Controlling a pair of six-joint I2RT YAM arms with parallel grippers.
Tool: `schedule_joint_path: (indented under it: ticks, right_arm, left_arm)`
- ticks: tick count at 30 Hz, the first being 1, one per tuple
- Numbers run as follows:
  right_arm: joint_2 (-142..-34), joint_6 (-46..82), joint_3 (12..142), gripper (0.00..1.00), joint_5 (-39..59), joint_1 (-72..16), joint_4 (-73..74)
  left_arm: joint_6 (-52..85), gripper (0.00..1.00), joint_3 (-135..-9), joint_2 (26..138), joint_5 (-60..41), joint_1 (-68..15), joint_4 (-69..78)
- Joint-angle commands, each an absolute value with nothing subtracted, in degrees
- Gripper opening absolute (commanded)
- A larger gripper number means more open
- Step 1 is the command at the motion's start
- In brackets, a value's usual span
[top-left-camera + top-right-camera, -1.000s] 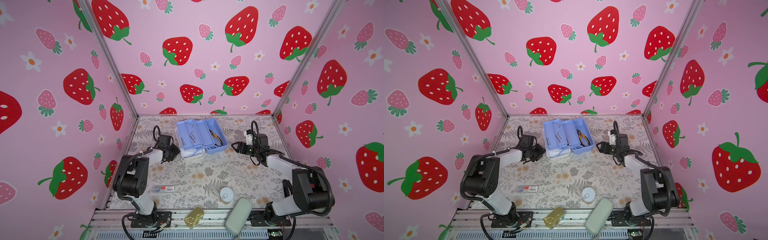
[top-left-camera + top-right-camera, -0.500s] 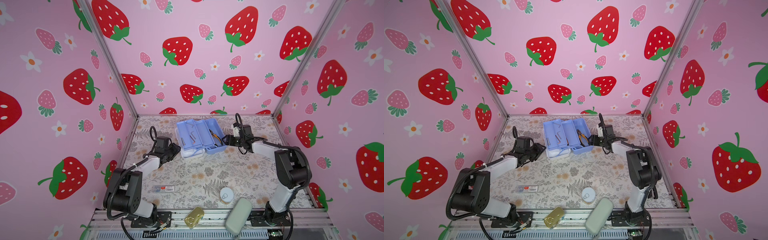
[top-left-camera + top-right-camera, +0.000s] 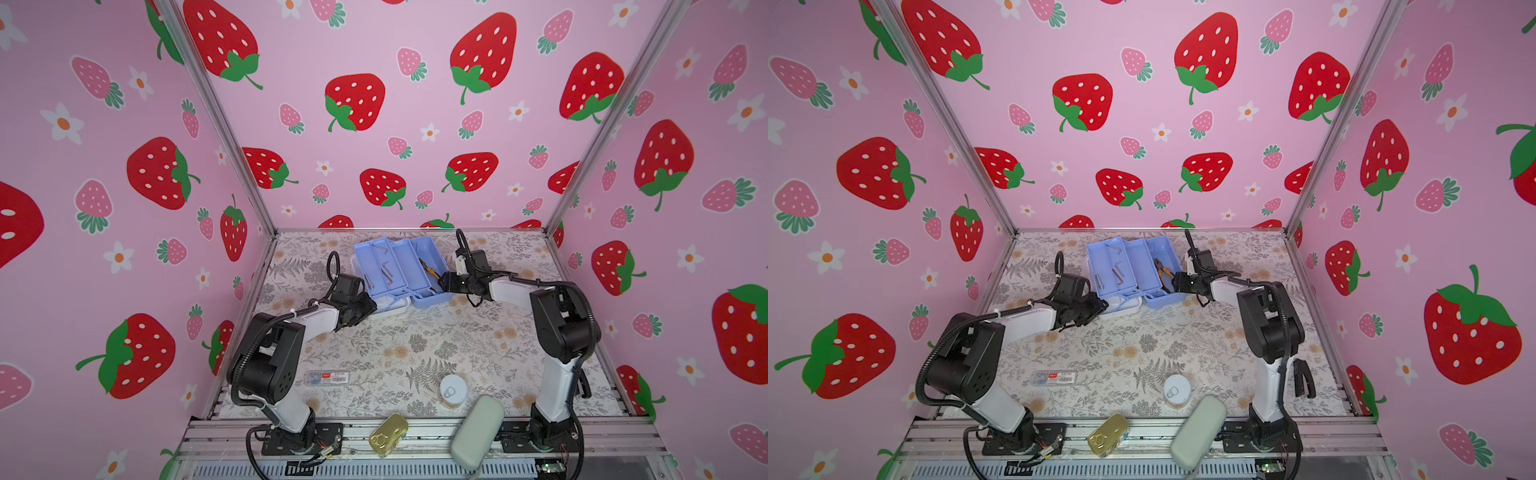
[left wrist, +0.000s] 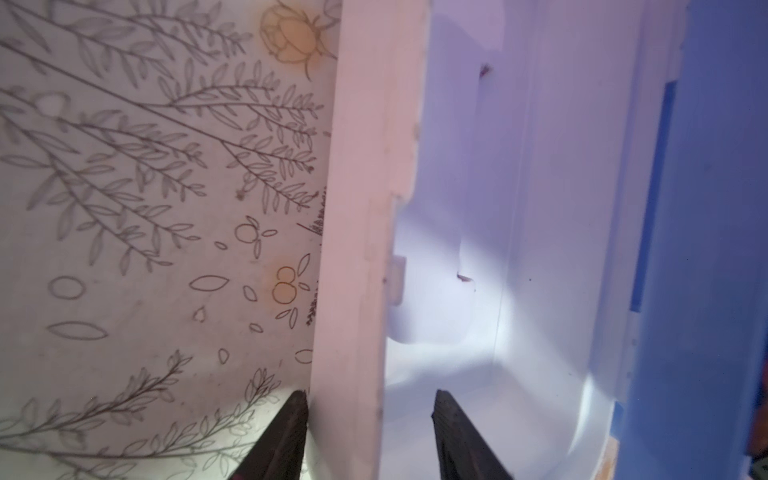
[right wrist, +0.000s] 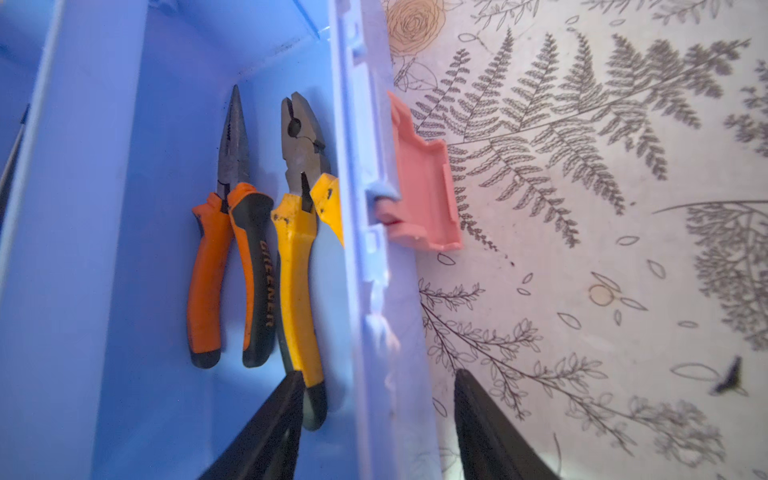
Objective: Pack the tool kit
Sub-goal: 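Move the left gripper to the white lid while the right grips the box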
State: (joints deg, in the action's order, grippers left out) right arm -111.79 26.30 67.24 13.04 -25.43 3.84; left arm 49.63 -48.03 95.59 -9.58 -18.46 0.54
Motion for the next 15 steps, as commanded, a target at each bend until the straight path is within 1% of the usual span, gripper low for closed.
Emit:
schedule_joint_path:
  ticks: [1,2,8,12,15]
  right_arm:
    - [-108.9,26.0,63.5,0.59,12.6,-25.9,0.8]
    - [-108.2,25.9,62.6,0.59,12.6,-25.9,0.8]
    - [-106.4,26.0,60.2,0.59,14.0,-26.0,0.7]
    - [-105.9,27.0,59.0,0.58,14.9,-26.3,1.6]
    - [-106.0,28.0,58.5,0.56,16.0,-26.7,2.9]
  left_arm:
    - [47.6,0.43,-50.7,96.6,-8.3,-19.7,-0.9]
    - [47.5,0.40,-50.7,96.6,-6.4,-19.9,-0.9]
    - [45.6,0.18,-51.0,94.6,-3.0,-21.1,-4.0]
    - [43.1,0.11,-52.9,92.0,0.5,-21.3,-9.3]
    - [40.2,0.07,-55.3,89.8,4.0,-21.5,-14.2]
